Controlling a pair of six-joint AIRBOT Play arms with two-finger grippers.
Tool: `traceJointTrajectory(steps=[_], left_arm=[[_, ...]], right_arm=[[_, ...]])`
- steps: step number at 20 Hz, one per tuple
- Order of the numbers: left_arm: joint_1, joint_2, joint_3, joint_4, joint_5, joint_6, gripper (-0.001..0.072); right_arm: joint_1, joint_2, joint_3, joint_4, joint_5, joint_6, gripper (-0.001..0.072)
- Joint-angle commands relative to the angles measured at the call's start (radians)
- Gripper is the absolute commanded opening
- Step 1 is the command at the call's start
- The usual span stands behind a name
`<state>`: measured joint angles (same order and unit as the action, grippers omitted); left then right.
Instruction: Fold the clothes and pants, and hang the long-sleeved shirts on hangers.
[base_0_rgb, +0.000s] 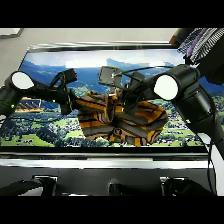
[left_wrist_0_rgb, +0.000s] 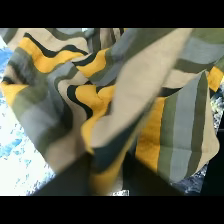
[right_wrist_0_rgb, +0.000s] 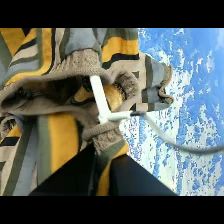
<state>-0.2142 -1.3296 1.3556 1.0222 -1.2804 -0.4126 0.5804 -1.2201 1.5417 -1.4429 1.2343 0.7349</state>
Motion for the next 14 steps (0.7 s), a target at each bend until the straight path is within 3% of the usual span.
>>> traceJointTrajectory(steps=[1,4,5,7,8,10,11,14], left_arm=[[0.002,-0.023,0.000,-0.002,-0.001,0.048,0.0023],[0.010,-0.014,0.001,-0.002,-0.002,0.050,0.0022],[0.014,-0.008,0.001,-0.002,-0.002,0.050,0.0021],[0.024,0.013,0.001,-0.002,-0.002,0.050,0.0020],[0.026,0.024,0.001,-0.003,-0.002,0.049,0.0020],[0.026,0.053,0.001,-0.003,-0.002,0.047,0.0019],[0.026,0.070,0.001,-0.003,-0.003,0.047,0.0019],[0.026,0.136,0.001,-0.003,-0.003,0.047,0.0018]], right_arm=[[0.000,0.000,0.001,0.023,-0.002,0.002,0.0025],[0.000,0.004,0.002,0.015,0.014,0.010,0.0026],[0.000,0.014,0.002,-0.003,0.015,0.010,0.0071],[-0.004,0.053,0.002,-0.042,0.013,0.012,0.0322],[-0.020,0.084,0.003,-0.043,0.015,0.025,0.0338],[-0.080,0.159,0.003,-0.045,0.025,0.076,0.0458],[-0.121,0.201,0.003,-0.047,0.029,0.099,0.0492],[-0.283,0.318,0.003,-0.061,0.073,0.130,0.0492]])
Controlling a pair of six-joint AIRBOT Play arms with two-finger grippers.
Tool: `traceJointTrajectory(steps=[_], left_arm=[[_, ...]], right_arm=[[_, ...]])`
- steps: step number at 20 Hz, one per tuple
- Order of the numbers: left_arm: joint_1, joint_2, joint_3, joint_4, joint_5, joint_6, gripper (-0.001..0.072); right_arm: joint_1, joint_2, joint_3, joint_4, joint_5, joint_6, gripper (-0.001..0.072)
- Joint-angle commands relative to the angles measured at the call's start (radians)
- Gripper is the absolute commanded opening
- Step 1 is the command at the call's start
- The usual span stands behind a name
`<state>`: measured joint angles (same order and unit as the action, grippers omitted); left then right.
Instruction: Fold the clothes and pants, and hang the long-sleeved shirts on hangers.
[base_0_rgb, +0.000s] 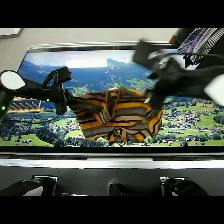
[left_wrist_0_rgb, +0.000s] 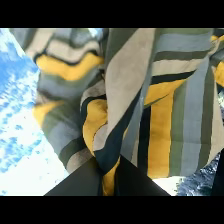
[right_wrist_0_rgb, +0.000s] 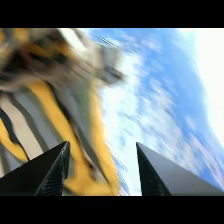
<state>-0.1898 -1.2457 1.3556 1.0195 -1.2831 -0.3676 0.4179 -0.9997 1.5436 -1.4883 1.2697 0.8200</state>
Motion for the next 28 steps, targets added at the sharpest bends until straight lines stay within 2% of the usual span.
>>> traceJointTrajectory(steps=[1,2,5,10,13,18,22,23,24,25,27,28], left_arm=[[0.001,0.077,0.001,0.000,0.000,0.002,0.0018],[0.001,0.103,0.001,-0.004,0.000,0.001,0.0018],[0.001,0.173,0.001,-0.014,-0.002,0.001,0.0018],[0.001,0.201,0.001,-0.019,-0.005,0.000,0.0019],[0.001,0.201,0.001,-0.023,-0.003,0.001,0.0018],[0.001,0.200,0.001,-0.022,-0.003,0.001,0.0019],[0.001,0.200,0.001,-0.023,-0.003,0.002,0.0019],[0.001,0.200,0.001,-0.022,-0.003,0.002,0.0019],[0.001,0.200,0.001,-0.022,-0.003,0.002,0.0020],[0.001,0.199,0.001,-0.022,-0.002,0.002,0.0019],[0.001,0.199,0.001,-0.023,-0.001,0.002,0.0020],[0.001,0.199,0.001,-0.022,0.000,0.002,0.0020]], right_arm=[[-0.182,0.122,0.000,-0.014,0.063,0.053,0.0497],[-0.251,0.142,-0.002,0.001,0.085,0.057,0.0508],[-0.421,0.148,-0.009,0.143,0.076,0.037,0.0630],[-0.462,0.023,-0.029,0.348,0.169,-0.091,0.0637],[-0.462,-0.066,-0.029,0.429,0.220,-0.105,0.0636],[-0.462,-0.135,-0.029,0.478,0.249,-0.227,0.0656],[-0.462,-0.150,-0.029,0.482,0.262,-0.237,0.0651],[-0.462,-0.163,-0.030,0.492,0.271,-0.237,0.0635],[-0.462,-0.177,-0.029,0.507,0.287,-0.237,0.0540],[-0.462,-0.189,-0.030,0.525,0.308,-0.238,0.0483],[-0.462,-0.195,-0.029,0.526,0.333,-0.237,0.0288],[-0.462,-0.194,-0.029,0.527,0.373,-0.237,0.0082]])
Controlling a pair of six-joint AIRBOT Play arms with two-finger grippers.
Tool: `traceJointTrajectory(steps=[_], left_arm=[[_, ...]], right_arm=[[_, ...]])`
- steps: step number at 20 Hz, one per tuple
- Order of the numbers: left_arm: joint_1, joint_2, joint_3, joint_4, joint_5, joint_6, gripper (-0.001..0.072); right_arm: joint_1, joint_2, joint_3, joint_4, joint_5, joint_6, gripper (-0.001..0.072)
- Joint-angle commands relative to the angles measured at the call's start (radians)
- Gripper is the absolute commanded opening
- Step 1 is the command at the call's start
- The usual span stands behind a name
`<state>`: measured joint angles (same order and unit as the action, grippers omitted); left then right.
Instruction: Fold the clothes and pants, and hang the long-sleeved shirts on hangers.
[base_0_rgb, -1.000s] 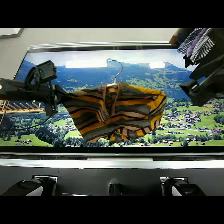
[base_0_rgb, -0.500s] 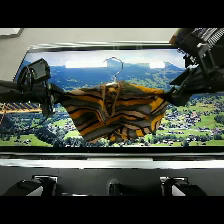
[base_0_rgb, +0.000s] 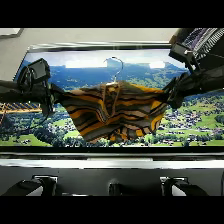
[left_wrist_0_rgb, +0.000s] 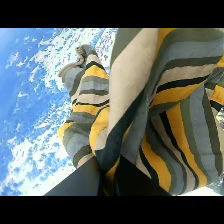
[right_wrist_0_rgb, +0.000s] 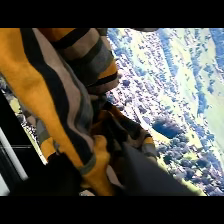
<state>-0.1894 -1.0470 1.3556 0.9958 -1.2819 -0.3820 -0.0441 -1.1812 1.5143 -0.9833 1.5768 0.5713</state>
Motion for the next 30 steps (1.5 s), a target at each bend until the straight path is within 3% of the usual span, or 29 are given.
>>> traceJointTrajectory(steps=[1,4,5,6,8,9,13,15,17,20,24,27,30], left_arm=[[0.001,0.000,0.001,0.001,-0.001,0.016,0.0021],[0.001,0.000,0.001,0.002,-0.001,0.016,0.0031],[0.001,0.000,0.001,0.002,0.000,0.016,0.0087],[0.001,0.000,0.001,0.002,0.000,0.015,0.0203],[0.002,0.000,0.001,0.002,0.037,-0.078,0.0566],[0.003,0.001,0.001,0.003,0.086,-0.152,0.0639],[0.003,0.001,0.001,0.081,0.271,-0.361,0.0639],[0.003,0.001,0.001,0.113,0.345,-0.557,0.0640],[0.003,0.001,0.001,0.115,0.367,-0.699,0.0639],[0.001,0.001,0.001,0.114,0.367,-0.823,0.0639],[0.001,0.001,0.001,0.110,0.367,-0.869,0.0639],[0.001,0.001,0.001,0.101,0.366,-0.879,0.0639],[0.001,0.001,0.001,0.083,0.366,-0.879,0.0639]], right_arm=[[0.000,-0.010,0.000,0.022,0.103,0.010,0.0027],[0.000,0.027,0.000,0.021,0.109,0.012,0.0024],[0.000,0.049,0.000,0.019,0.101,0.013,0.0023],[0.000,0.076,0.000,0.007,0.100,0.013,0.0021],[0.000,0.132,0.000,-0.046,0.095,0.039,0.0020],[0.000,0.163,0.000,-0.074,0.085,0.062,0.0020],[0.000,0.291,0.000,-0.188,0.012,0.216,0.0020],[0.000,0.357,0.000,-0.305,-0.040,0.312,0.0021],[0.000,0.433,0.000,-0.484,-0.126,0.470,0.0021],[0.000,0.537,0.000,-0.705,-0.171,0.671,0.0024],[0.000,0.615,0.000,-0.837,-0.082,0.773,0.0023],[0.000,0.627,0.000,-1.167,-0.014,1.102,0.0022],[0.000,0.623,0.001,-1.379,-0.001,1.248,0.0022]])
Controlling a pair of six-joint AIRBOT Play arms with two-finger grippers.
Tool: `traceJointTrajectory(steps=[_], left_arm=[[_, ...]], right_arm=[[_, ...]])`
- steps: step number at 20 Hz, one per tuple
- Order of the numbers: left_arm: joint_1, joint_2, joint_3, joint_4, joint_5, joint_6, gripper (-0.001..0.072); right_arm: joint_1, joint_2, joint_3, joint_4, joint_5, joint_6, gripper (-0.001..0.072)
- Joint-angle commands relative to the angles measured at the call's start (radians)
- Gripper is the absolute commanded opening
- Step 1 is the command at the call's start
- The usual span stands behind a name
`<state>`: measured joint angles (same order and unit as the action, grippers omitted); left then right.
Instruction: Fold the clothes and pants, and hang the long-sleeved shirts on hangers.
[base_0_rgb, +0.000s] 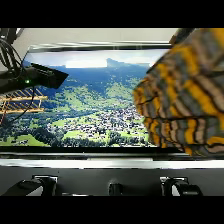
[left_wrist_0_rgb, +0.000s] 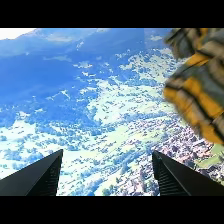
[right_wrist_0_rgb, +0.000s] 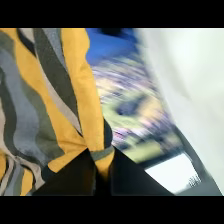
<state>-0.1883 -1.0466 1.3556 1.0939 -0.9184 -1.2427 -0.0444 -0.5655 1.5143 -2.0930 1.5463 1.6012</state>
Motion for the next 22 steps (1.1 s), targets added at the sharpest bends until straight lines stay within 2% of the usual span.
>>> traceJointTrajectory(steps=[1,4,6,9,13,17,22], left_arm=[[0.000,0.001,0.001,-0.018,0.003,-0.019,0.0638],[0.000,0.000,0.001,-0.021,0.000,-0.026,0.0639],[0.000,0.000,0.001,-0.021,-0.001,-0.026,0.0638],[0.000,0.000,0.001,-0.021,-0.001,-0.026,0.0638],[0.000,0.000,0.001,-0.021,-0.027,-0.026,0.0638],[0.000,0.000,0.001,-0.021,-0.027,-0.026,0.0638],[0.000,0.000,0.001,-0.021,-0.027,-0.026,0.0637]], right_arm=[[0.000,0.001,0.001,-0.315,0.031,0.245,0.0022],[0.000,-0.050,0.001,-0.472,0.051,0.301,0.0022],[-0.001,-0.093,0.004,-0.564,0.015,0.392,0.0022],[-0.001,-0.211,0.114,-0.586,-0.031,0.447,0.0021],[-0.006,-0.404,0.343,-0.589,-0.063,0.425,0.0021],[-0.207,-0.534,0.482,-0.443,-0.101,0.388,0.0023],[-0.457,-0.546,0.497,-0.296,-0.237,0.412,0.0022]])
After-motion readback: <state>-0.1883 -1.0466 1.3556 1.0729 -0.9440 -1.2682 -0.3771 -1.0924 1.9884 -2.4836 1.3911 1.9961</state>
